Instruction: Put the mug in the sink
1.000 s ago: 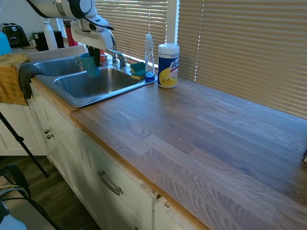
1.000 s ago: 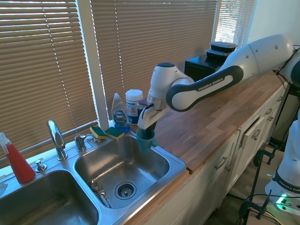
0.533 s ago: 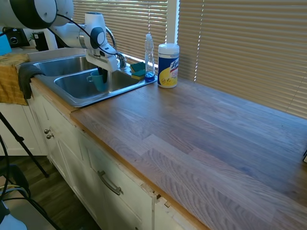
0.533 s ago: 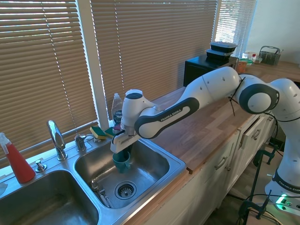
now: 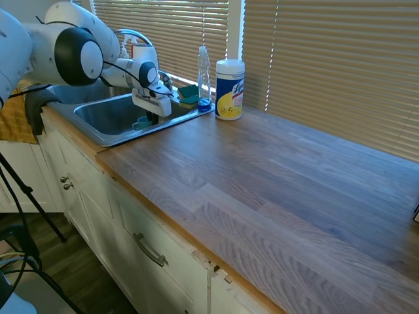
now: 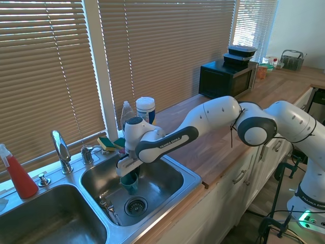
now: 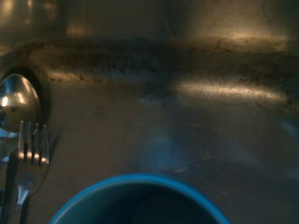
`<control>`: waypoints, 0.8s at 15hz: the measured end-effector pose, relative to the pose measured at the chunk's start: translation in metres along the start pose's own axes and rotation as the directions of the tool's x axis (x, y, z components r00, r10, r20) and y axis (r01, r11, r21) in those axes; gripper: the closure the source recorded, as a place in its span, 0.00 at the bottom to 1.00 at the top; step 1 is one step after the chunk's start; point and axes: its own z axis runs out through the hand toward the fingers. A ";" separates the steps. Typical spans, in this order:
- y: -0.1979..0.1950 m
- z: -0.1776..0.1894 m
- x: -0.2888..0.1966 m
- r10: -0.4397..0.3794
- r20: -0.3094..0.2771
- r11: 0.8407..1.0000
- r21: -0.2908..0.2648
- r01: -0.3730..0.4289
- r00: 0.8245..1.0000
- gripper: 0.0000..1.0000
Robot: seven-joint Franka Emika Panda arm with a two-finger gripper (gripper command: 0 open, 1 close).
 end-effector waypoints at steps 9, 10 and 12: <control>-0.001 0.007 0.009 -0.007 0.007 1.000 -0.022 0.007 1.000 0.00; -0.002 0.006 0.010 -0.007 0.007 1.000 -0.021 0.007 1.000 0.00; -0.002 0.003 0.012 -0.006 0.005 1.000 -0.017 0.006 1.000 0.00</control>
